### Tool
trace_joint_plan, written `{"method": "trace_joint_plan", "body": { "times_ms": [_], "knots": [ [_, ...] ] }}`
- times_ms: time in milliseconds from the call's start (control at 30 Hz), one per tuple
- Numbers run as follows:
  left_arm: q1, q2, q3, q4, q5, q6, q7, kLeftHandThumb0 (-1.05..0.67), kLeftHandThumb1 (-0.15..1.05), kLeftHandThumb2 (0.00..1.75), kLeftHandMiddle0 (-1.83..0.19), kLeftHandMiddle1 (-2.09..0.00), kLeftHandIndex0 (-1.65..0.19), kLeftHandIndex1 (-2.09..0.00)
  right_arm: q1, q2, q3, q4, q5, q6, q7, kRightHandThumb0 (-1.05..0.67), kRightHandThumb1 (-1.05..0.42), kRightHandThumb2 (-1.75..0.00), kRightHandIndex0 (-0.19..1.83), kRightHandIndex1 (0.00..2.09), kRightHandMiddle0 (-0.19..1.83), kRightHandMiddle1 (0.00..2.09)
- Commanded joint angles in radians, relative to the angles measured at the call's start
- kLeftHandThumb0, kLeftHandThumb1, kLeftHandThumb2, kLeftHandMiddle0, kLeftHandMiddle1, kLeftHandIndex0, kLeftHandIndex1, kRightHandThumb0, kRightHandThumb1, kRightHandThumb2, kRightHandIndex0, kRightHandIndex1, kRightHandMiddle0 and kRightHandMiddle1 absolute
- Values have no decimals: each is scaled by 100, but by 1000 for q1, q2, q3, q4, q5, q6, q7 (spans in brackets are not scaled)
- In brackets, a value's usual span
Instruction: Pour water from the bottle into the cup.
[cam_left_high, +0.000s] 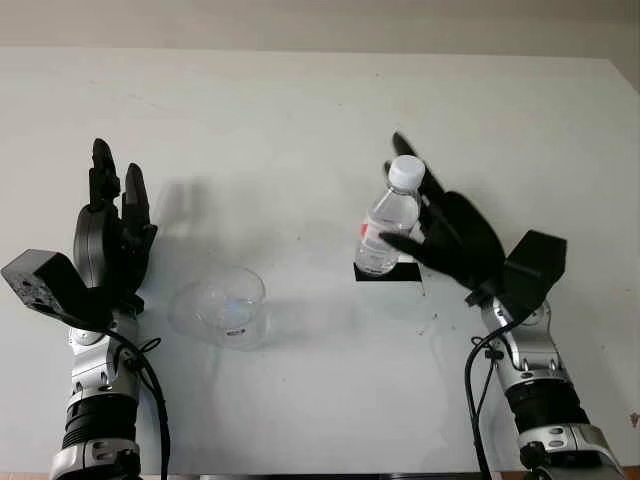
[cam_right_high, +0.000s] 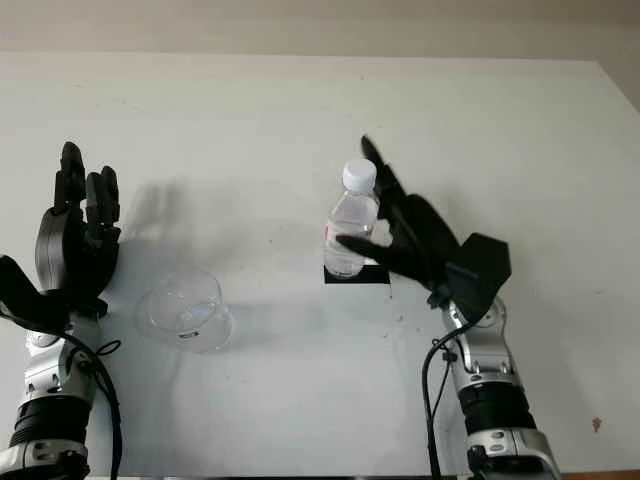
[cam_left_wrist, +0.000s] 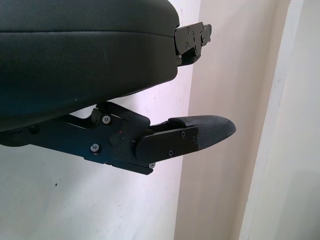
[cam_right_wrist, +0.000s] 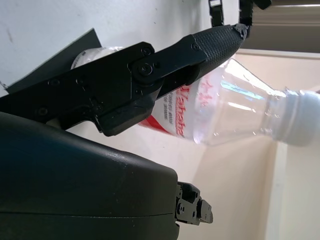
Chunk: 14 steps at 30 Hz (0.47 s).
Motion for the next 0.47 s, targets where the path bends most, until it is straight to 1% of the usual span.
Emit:
{"method": "trace_joint_plan", "body": {
  "times_ms": [0,233,433],
  "knots": [
    [12,0,-1,2,3,-7,3,-64,105,56,10,-5,19,-3,-14,-1,-4,9,4,-27,2,-94,-95,-5,-19,0,-19,0],
    [16,-7,2,-4,-2,-9,3,-63,105,56,9,-6,19,-3,-11,-2,6,24,5,-64,37,-91,-95,-5,-19,0,-19,0],
    [25,-3,0,-9,-3,-13,-9,-63,105,57,10,-5,19,-2,5,-10,18,10,-18,-85,49,-93,-96,-6,-19,0,-19,0]
  ]
}}
